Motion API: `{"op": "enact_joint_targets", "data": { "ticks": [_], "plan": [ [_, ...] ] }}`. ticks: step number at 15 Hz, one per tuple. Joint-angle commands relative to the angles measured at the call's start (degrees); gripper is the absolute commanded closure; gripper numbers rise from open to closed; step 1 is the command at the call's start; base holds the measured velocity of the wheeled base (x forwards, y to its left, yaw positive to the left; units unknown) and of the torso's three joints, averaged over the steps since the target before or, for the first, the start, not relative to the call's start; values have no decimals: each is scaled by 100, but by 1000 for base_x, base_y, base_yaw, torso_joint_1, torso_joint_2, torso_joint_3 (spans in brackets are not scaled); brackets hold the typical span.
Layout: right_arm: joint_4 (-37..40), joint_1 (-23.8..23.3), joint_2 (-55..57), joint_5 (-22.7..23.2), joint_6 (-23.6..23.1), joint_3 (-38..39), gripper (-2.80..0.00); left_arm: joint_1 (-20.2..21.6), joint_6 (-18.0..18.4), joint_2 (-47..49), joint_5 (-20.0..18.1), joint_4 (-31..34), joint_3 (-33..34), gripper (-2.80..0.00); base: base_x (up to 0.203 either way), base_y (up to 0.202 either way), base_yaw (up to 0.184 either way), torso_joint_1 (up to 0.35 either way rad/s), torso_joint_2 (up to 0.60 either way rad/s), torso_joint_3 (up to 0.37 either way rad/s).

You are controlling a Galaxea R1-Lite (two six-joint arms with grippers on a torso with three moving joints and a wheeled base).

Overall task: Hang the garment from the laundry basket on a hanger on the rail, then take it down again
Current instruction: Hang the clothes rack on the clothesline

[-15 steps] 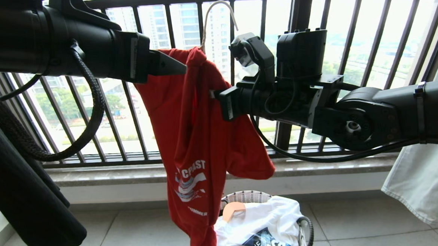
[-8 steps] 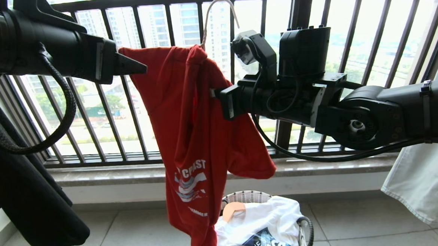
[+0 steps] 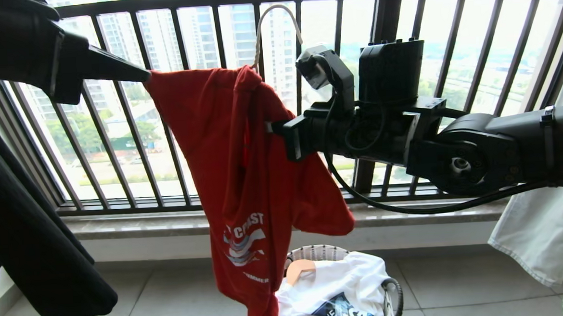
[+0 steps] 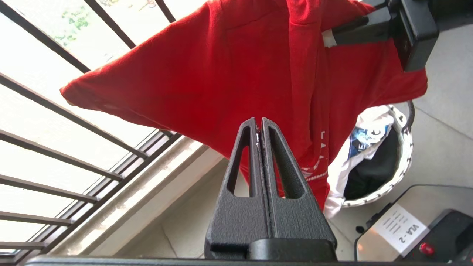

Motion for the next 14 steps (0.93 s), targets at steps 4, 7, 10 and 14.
{"op": "enact_joint_targets", "data": {
  "ticks": [4, 7, 10, 14],
  "plan": [
    [-26, 3, -249, 1239, -7, 506, 0, 202, 703, 110, -551, 939, -117, 0, 0, 0, 0, 0, 0, 0],
    [-44, -70, -261, 2082, -53, 762, 0, 180, 739, 192, -733, 971, 25, 0, 0, 0, 0, 0, 0, 0],
    [-40, -219, -247, 2551, -561, 991, 0, 177, 913, 88, -860, 1219, 308, 0, 0, 0, 0, 0, 0, 0],
    [-31, -238, -207, 2780, -740, 1080, 0, 133, 959, -256, -1400, 1374, 588, 0, 0, 0, 0, 0, 0, 0]
  ]
}}
